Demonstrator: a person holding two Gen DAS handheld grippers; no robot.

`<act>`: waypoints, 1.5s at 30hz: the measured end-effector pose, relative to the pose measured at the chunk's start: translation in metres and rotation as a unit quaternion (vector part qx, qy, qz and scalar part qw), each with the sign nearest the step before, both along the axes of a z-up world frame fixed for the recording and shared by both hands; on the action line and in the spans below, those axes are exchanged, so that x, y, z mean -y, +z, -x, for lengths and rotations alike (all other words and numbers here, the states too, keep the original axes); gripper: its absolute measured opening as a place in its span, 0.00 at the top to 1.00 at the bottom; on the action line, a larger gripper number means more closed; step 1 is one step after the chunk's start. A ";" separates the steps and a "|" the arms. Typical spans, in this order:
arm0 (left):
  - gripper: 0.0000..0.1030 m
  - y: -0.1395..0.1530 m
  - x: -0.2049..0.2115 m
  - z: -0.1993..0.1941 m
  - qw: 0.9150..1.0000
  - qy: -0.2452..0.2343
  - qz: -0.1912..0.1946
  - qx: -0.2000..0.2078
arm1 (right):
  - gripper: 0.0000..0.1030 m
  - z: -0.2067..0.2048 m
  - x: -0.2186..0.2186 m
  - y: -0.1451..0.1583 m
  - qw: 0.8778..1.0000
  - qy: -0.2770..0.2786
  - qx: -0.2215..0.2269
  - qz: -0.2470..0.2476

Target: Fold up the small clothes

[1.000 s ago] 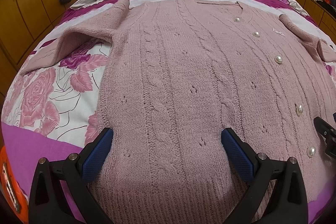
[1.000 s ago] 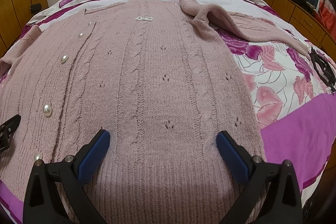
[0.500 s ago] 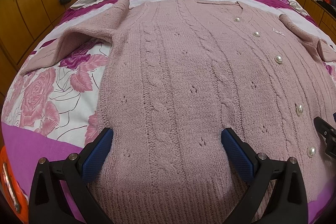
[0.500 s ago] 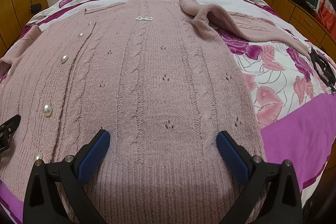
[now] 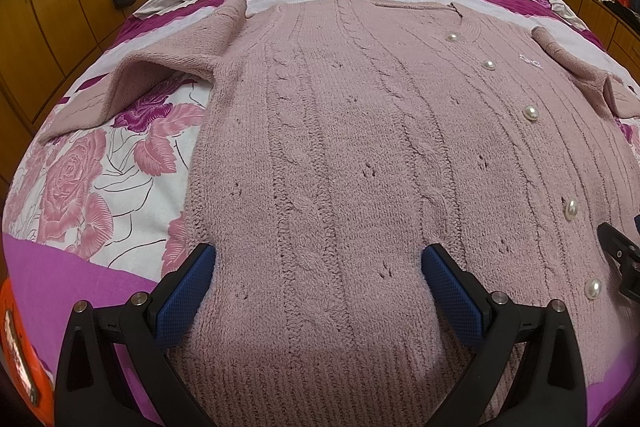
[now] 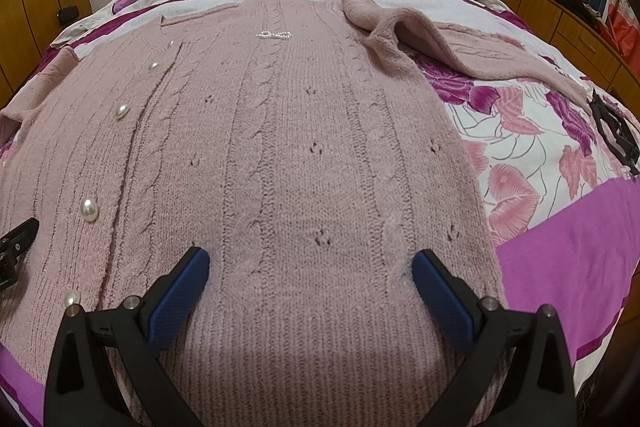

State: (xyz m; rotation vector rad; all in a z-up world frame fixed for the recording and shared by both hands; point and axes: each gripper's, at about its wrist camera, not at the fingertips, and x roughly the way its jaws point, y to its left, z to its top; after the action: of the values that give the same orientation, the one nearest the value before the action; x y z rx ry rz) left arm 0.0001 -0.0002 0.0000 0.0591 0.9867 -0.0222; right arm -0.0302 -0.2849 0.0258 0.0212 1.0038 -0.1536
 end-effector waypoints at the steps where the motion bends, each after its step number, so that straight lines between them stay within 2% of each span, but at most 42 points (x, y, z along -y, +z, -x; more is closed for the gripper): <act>1: 0.17 0.000 0.000 0.000 1.000 0.000 0.000 0.000 | 0.00 0.000 0.000 0.000 1.000 0.000 0.000 0.000; 25: 0.17 -0.004 -0.003 -0.002 1.000 0.002 0.014 -0.013 | 0.00 -0.002 0.003 -0.004 1.000 -0.001 -0.004 -0.009; 29: 0.17 -0.004 0.000 -0.002 1.000 0.001 0.006 -0.016 | 0.00 -0.003 0.004 -0.005 1.000 -0.003 -0.007 -0.019; 35: 0.17 -0.005 -0.002 -0.004 1.000 -0.001 0.013 -0.021 | 0.00 -0.004 0.011 -0.006 0.999 -0.006 -0.015 -0.049; 45: 0.17 -0.003 -0.002 -0.002 1.000 -0.003 0.014 -0.020 | 0.00 -0.008 0.012 -0.007 0.998 -0.003 -0.029 -0.057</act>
State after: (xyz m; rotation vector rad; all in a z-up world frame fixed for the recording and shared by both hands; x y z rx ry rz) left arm 0.0023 0.0017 -0.0035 0.0356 1.0260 -0.0427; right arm -0.0219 -0.2970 0.0192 0.1240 1.0700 -0.1034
